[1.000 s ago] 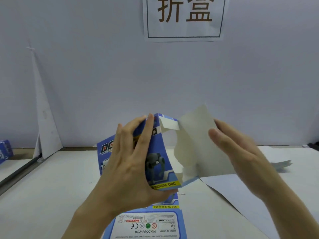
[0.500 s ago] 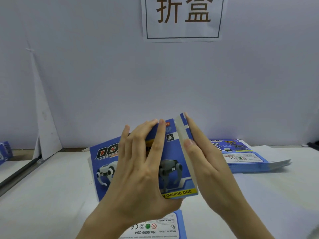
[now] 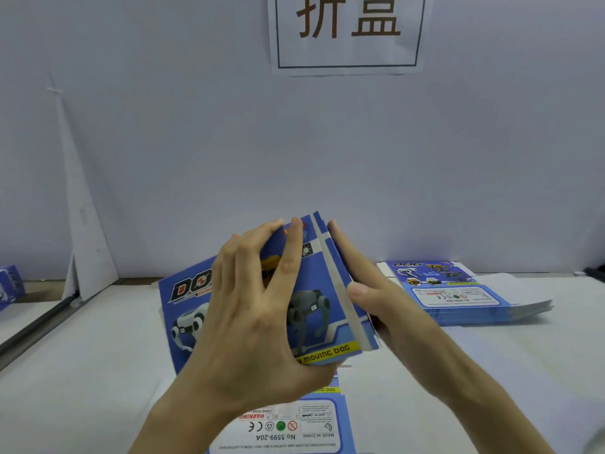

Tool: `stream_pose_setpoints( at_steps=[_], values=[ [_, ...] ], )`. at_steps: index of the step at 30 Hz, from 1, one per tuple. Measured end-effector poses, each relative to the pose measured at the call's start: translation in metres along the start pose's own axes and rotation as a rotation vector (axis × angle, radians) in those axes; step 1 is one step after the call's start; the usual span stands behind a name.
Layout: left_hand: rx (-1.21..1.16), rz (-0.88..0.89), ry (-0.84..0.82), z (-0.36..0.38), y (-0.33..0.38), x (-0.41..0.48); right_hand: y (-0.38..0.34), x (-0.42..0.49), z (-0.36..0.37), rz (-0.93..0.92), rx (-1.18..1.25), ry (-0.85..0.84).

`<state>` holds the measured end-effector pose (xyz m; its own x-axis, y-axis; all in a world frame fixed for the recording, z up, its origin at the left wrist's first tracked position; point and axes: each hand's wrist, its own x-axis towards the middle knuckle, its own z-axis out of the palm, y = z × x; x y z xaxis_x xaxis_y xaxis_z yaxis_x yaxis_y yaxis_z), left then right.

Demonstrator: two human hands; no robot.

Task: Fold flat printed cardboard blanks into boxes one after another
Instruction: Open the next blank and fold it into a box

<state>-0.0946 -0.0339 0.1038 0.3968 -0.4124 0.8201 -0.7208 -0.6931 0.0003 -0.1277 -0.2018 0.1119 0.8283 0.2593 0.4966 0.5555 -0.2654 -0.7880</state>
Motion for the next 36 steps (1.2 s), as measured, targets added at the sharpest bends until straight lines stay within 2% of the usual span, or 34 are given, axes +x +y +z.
stream_pose_setpoints(
  at_steps=[2,4,10,14,23,27,29,32,36],
  values=[
    [0.018,-0.014,-0.010,0.002,-0.003,-0.002,-0.006,-0.001,0.008,0.082,0.009,0.012],
    [0.017,-0.030,0.001,0.003,-0.001,-0.003,-0.008,-0.012,0.014,0.051,-0.048,0.049],
    [-0.027,-0.059,0.002,0.006,0.002,-0.005,-0.008,-0.013,0.021,-0.044,-0.492,0.115],
    [-0.064,-0.050,0.015,0.005,0.006,-0.005,-0.013,-0.013,0.020,-0.059,-0.277,0.136],
    [-0.011,-0.017,0.035,-0.001,0.008,-0.003,-0.011,-0.011,0.026,-0.156,-0.405,0.199],
    [0.019,-0.007,0.014,-0.005,0.004,-0.001,-0.008,-0.013,0.023,-0.119,-0.196,0.103],
    [0.005,-0.058,0.029,-0.009,-0.001,0.003,-0.007,-0.013,0.018,-0.105,-0.080,0.091],
    [-0.028,-0.148,0.056,-0.014,-0.006,0.005,-0.003,-0.014,0.020,-0.191,-0.198,0.135],
    [-0.031,-0.144,0.048,-0.014,-0.005,0.001,0.002,-0.011,0.031,-0.245,-0.308,0.166]
  ],
)
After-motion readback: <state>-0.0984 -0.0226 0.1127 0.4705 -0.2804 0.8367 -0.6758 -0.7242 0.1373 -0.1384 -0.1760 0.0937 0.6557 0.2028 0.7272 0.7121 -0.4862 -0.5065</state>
